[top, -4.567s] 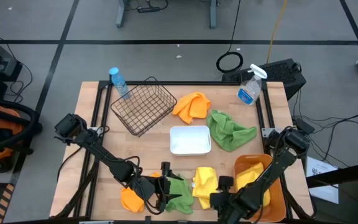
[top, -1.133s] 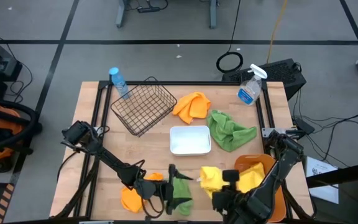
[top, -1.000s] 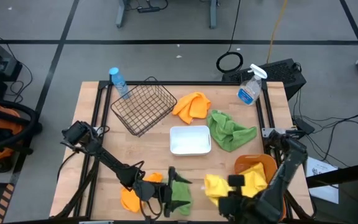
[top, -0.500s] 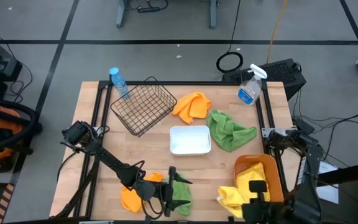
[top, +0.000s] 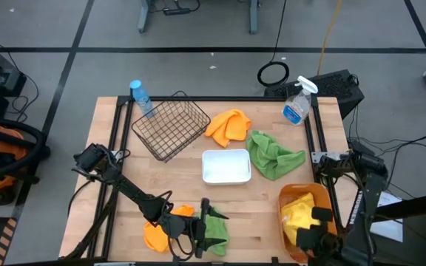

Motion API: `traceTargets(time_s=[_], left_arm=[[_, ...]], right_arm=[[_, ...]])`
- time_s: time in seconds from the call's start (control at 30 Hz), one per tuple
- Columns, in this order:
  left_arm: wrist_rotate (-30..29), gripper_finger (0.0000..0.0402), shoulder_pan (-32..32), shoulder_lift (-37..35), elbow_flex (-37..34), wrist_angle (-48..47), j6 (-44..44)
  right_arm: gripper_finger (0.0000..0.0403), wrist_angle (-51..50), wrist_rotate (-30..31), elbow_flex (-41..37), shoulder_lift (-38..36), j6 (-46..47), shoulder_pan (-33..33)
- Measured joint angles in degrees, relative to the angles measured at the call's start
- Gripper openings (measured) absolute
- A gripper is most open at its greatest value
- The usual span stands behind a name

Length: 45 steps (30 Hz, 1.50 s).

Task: Sort microfiber towel by color & place in baskets
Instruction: Put the yellow microfiber towel into the orange bin

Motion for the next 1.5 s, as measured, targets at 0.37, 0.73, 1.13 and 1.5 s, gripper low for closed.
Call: traceTargets(time_s=[0.37, 0.73, 1.13, 1.5], left_arm=[[0.0, 0.0342, 0.0, 0.0, 0.0, -0.02, 0.0], [0.0, 0.0342, 0.0, 0.0, 0.0, 0.0, 0.02], [0.0, 0.0342, 0.05, 0.0, 0.0, -0.04, 0.07], [0.21, 0.0342, 1.29, 0.0, 0.0, -0.27, 0.11]], right_arm=[[0.0016, 0.06, -0.89, -7.36, -0.2, 1.52, -1.31], [0.0016, -0.05, 7.1, -2.22, -4.89, 3.87, -1.92], [0.0016, 0.04, 2.25, -11.96, -4.82, 4.27, -2.42], [0.0059, 12.23, -2.57, -18.55, -4.82, 3.12, -2.42]])
